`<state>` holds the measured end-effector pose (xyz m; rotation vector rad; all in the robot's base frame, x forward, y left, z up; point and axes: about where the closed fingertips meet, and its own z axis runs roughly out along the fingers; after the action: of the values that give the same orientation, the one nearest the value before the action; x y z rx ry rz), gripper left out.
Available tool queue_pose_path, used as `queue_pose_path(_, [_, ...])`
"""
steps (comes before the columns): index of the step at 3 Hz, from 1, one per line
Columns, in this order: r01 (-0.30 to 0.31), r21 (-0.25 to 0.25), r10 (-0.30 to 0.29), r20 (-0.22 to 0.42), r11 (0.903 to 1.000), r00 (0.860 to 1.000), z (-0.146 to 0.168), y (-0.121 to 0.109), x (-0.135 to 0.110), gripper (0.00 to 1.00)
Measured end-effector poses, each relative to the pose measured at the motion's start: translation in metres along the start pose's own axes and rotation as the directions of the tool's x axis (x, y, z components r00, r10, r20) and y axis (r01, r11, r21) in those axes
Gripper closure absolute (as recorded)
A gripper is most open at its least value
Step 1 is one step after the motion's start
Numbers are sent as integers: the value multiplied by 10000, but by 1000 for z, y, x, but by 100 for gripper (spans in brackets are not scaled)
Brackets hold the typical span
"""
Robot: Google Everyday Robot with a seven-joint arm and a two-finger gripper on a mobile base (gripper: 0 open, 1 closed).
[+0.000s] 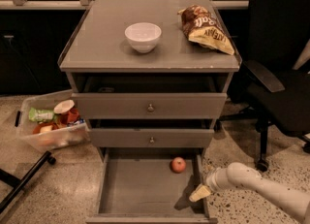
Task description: Pick apple from bottom drawer and place on counter
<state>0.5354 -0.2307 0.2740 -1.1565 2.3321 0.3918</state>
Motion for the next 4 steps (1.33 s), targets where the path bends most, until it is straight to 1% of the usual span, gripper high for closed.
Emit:
queue_pose_path(1, [446, -944, -361, 900, 9945, 9953, 24, 0, -10, 0])
queue_pose_path(2, [1135, -964, -1048, 910, 9889, 9903, 15, -20, -7, 0])
queue_pose_path(3, [1135, -965, -1048, 911, 9888, 9903, 15, -20, -7, 0])
queue_pose_path(4, [1154, -1157, -1023, 1135, 9866, 9883, 16, -18, -3, 0])
